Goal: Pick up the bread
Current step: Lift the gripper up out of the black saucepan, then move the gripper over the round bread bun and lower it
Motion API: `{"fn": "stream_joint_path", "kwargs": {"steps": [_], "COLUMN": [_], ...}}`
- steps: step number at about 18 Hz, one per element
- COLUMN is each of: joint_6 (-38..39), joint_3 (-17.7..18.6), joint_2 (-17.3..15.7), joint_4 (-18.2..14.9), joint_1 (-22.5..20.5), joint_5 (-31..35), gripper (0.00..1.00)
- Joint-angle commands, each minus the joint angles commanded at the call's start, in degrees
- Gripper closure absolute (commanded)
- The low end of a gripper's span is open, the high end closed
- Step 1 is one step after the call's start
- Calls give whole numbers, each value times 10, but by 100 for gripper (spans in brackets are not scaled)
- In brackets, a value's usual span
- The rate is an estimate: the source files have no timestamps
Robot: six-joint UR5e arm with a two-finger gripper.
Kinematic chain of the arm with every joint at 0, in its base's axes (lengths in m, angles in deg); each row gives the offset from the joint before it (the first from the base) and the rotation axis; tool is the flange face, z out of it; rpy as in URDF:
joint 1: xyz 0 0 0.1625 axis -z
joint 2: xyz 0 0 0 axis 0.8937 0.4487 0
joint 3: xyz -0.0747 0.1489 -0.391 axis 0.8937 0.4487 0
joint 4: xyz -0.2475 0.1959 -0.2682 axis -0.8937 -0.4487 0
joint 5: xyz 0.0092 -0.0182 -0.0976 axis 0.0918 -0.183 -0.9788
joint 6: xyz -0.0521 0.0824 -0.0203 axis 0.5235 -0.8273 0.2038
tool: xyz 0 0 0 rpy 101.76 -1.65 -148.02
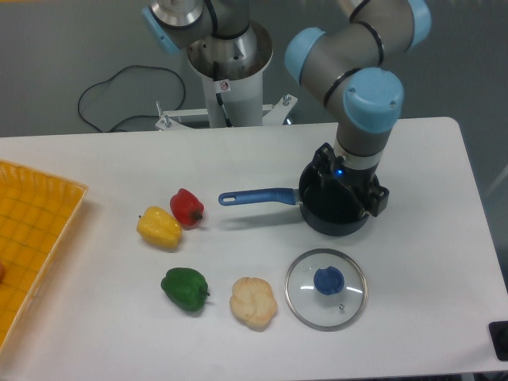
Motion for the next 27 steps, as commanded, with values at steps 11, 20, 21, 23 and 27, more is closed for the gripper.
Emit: {"fn": "stream_joint_path", "kwargs": {"steps": [11, 20, 21, 23, 27], "joint_6": [231, 243, 241, 241, 238], "joint_3": [-6, -19, -19, -19, -22], "joint_2": [19, 80, 88, 98, 122], "joint_4": [46, 75, 88, 95, 109], "joint_1": [53, 126, 131, 135, 160], "joint_5": [-41, -40, -40, -40, -26], "gripper": [0, 0, 0, 2, 7]}}
